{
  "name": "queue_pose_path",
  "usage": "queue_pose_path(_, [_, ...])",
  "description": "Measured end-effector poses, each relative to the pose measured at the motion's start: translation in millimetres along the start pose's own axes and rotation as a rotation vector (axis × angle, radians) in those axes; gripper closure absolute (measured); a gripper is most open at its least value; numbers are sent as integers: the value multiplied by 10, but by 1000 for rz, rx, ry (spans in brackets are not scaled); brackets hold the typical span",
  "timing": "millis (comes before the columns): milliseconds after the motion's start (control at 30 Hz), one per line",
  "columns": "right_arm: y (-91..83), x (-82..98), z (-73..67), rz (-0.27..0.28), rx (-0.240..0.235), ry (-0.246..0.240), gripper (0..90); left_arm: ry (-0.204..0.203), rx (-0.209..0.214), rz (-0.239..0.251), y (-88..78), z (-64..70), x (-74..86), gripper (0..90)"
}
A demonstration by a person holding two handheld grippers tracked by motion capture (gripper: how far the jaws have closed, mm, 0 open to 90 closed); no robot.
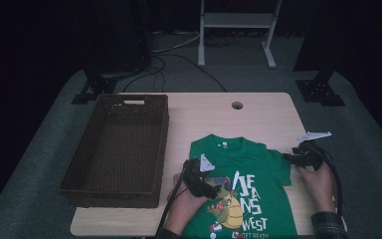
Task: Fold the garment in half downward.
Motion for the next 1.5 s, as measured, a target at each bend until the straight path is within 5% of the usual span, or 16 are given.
queue_pose_path(400, [36, 16, 17, -30, -17, 28, 650, 0, 0, 0, 0, 0, 0, 0])
queue_pose_path(667, [30, 34, -3, -48, -68, 37, 844, 0, 0, 0, 0, 0, 0, 0])
queue_pose_path(867, [16, 28, -73, -50, -31, 1, 861, 0, 0, 0, 0, 0, 0, 0])
queue_pose_path(1100, [-79, -2, -78, -8, -49, 28, 861, 0, 0, 0, 0, 0, 0, 0])
queue_pose_path(1500, [-190, -34, -190, 8, -53, -1, 862, 0, 0, 0, 0, 0, 0, 0])
Point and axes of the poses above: each handheld gripper's, and its own axes: y roughly forward along the jaws, x roughly out of its underside, z roughly to its right, the point moved 2 cm from there along y, roughly forward along the jaws, and after that the axes turned 15 degrees about y, right-handed, at the moved point
